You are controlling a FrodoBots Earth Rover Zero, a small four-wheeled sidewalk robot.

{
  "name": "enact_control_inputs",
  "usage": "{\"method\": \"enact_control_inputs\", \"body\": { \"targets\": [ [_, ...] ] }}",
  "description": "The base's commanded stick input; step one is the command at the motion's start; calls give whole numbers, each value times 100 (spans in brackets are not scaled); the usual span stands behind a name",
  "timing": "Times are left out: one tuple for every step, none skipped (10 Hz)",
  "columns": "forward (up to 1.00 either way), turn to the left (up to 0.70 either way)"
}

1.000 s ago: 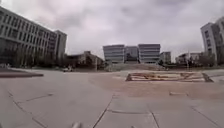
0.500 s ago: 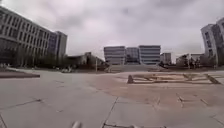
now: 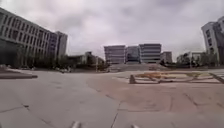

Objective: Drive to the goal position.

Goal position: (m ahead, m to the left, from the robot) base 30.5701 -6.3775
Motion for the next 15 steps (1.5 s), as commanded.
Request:
{"method": "enact_control_inputs", "body": {
  "targets": [
    [70, -2],
    [70, -3],
    [70, -7],
    [70, -7],
    [70, -5],
    [70, -2],
    [70, -1],
    [70, -5],
    [70, -9],
    [70, -11],
    [70, -12],
    [70, -14],
    [70, -2],
    [70, -2],
    [70, 0]
  ]
}}
